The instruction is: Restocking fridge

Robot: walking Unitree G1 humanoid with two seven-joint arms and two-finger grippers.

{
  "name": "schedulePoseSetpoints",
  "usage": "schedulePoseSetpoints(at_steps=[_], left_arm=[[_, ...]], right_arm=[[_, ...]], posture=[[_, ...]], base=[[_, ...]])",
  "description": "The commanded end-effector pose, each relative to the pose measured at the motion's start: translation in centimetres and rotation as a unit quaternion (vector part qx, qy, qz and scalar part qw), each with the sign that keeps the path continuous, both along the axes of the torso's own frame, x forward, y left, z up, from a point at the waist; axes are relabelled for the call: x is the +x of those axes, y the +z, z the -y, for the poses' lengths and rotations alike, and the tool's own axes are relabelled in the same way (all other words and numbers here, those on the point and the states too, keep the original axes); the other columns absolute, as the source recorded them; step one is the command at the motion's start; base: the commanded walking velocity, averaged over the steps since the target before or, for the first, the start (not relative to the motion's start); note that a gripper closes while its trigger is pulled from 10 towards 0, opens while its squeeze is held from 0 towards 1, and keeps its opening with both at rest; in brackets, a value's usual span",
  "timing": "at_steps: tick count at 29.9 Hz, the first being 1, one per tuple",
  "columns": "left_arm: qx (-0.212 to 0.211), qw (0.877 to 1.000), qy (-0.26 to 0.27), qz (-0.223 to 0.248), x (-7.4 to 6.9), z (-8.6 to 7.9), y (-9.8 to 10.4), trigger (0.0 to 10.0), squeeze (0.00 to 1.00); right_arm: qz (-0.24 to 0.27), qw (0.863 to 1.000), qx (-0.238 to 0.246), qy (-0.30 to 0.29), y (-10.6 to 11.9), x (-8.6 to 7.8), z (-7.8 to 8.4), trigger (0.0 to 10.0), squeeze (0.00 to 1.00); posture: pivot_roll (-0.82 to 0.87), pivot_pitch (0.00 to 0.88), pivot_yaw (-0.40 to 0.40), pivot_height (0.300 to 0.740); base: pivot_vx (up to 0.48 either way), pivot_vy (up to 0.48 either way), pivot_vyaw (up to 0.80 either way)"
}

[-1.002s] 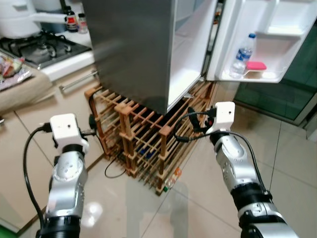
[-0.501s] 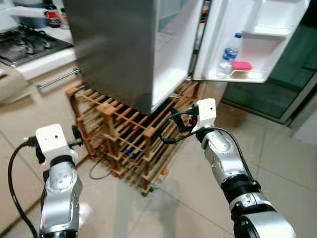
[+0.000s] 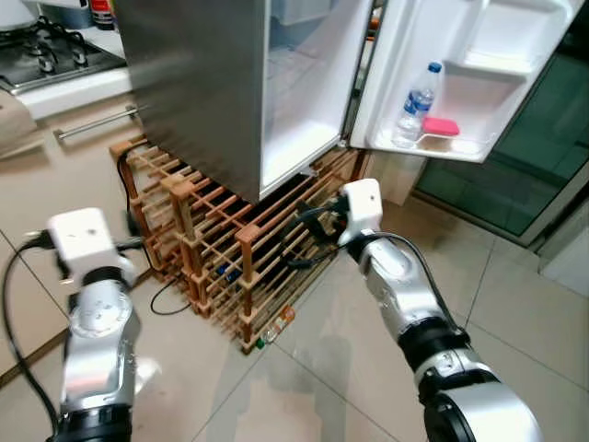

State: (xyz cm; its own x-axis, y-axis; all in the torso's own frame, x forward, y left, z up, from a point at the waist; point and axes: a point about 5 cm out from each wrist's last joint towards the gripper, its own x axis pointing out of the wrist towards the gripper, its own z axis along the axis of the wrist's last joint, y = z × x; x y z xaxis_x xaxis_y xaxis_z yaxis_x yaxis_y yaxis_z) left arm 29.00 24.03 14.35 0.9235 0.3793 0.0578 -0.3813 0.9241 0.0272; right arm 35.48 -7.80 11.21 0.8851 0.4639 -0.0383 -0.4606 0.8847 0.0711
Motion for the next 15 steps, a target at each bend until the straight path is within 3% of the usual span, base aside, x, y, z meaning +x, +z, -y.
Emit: schedulePoseSetpoints(at_steps=[1, 5, 8, 9, 11, 15], left_arm=[[0.006, 0.999, -0.043, 0.004, 0.7, 0.9, 0.3, 10.0, 0.0], [0.039, 0.995, -0.091, 0.008, 1.0, 2.6, 0.5, 10.0, 0.0], [0.012, 0.992, -0.122, 0.012, 1.3, 3.7, 0.3, 10.0, 0.0], [-0.027, 0.987, -0.156, 0.019, 1.5, 4.4, 0.2, 10.0, 0.0], [-0.032, 0.988, -0.153, 0.02, 1.8, 4.5, 0.2, 10.0, 0.0], [-0.022, 0.988, -0.154, 0.019, 2.2, 4.3, 0.5, 10.0, 0.0]], right_arm=[[0.007, 1.0, -0.004, 0.015, 0.1, -0.2, -0.6, 10.0, 0.04], [0.002, 1.0, -0.002, 0.01, -0.2, -0.3, -0.1, 10.0, 0.05], [-0.01, 0.999, 0.006, -0.033, -0.1, 0.1, 1.1, 10.0, 0.0], [-0.018, 0.997, 0.017, -0.067, -0.2, 0.3, 2.2, 10.0, 0.0], [-0.021, 0.997, 0.0, -0.08, -0.5, 0.3, 3.1, 10.0, 0.0], [0.0, 0.996, 0.027, -0.079, 0.3, 0.4, 3.4, 10.0, 0.0]], posture=[[-0.01, 0.0, -0.069, 0.74], [-0.03, 0.0, -0.045, 0.74], [-0.05, 0.0, -0.01, 0.74], [-0.05, 0.0, -0.002, 0.74], [-0.05, 0.0, 0.012, 0.74], [-0.05, 0.0, 0.018, 0.74]], base=[[0.0, 0.0, 0.0], [0.0, 0.0, 0.0], [0.0, 0.0, 0.0], [0.0, 0.0, 0.0], [0.0, 0.285, 0.0], [0.0, 0.48, 0.5]])
